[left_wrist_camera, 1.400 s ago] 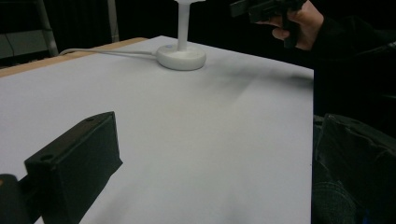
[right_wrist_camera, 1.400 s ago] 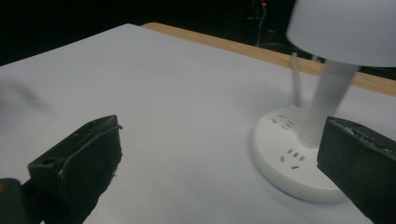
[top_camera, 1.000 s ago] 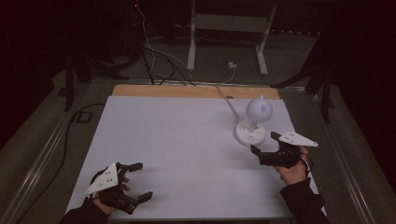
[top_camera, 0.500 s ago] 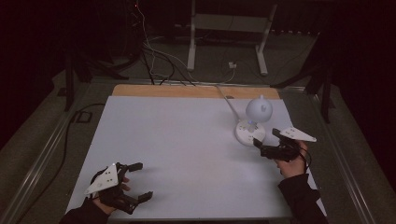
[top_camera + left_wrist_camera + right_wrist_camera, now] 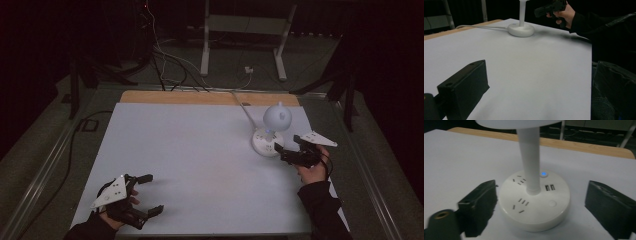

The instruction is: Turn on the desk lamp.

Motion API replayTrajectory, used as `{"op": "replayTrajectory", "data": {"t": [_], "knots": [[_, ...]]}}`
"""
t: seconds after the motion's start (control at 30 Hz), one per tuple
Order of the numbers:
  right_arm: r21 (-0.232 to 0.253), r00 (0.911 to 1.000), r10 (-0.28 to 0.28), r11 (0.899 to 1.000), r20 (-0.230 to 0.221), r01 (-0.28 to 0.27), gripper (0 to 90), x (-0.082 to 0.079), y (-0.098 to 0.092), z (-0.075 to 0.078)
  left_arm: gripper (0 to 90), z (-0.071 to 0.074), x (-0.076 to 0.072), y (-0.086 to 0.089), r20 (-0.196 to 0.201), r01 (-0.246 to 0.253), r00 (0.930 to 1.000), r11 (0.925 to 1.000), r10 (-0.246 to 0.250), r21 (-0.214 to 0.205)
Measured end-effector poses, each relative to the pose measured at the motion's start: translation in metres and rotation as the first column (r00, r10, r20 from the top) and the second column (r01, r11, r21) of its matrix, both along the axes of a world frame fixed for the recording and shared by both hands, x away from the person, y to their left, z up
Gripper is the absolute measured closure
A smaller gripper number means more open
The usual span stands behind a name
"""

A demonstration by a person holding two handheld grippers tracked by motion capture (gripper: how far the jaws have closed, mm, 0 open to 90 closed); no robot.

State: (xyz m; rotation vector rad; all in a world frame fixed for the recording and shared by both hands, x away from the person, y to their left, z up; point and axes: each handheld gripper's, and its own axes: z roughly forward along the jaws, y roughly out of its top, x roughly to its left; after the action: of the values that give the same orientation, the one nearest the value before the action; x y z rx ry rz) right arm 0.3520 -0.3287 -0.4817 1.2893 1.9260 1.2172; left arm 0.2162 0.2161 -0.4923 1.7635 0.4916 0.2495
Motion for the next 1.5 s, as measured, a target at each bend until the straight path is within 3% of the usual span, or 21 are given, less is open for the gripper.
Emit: {"op": "replayTrajectory", "data": {"t": [0.33, 0.57, 0.83, 1.07, 1.5], "knots": [[-0.023, 0.9989, -0.04, 0.999, -0.024, 0.039, 25.7, 0.009, -0.002, -0.005, 0.4, -0.001, 0.0, -0.001, -0.004, -0.001, 1.0, 1.0, 0.001, 0.001], [-0.035, 0.9989, -0.044, 0.998, -0.015, 0.044, 48.4, 0.011, -0.002, -0.004, 0.4, -0.001, 0.001, -0.001, -0.005, -0.001, 1.0, 1.0, 0.001, -0.001], [-0.039, 0.9989, -0.046, 0.998, -0.009, 0.045, 63.8, 0.015, -0.001, -0.003, 0.4, -0.001, 0.001, -0.001, -0.006, 0.0, 1.0, 1.0, 0.0, -0.003], [-0.04, 0.9987, -0.048, 0.998, -0.017, 0.047, 68.8, 0.018, -0.001, -0.005, 0.4, -0.001, 0.001, 0.0, -0.005, -0.001, 1.0, 1.0, 0.001, -0.004], [-0.053, 0.9968, -0.073, 0.996, -0.034, 0.071, 86.1, 0.022, 0.0, -0.009, 0.4, -0.001, 0.001, 0.0, -0.007, 0.0, 1.0, 1.0, 0.0, -0.004]]}}
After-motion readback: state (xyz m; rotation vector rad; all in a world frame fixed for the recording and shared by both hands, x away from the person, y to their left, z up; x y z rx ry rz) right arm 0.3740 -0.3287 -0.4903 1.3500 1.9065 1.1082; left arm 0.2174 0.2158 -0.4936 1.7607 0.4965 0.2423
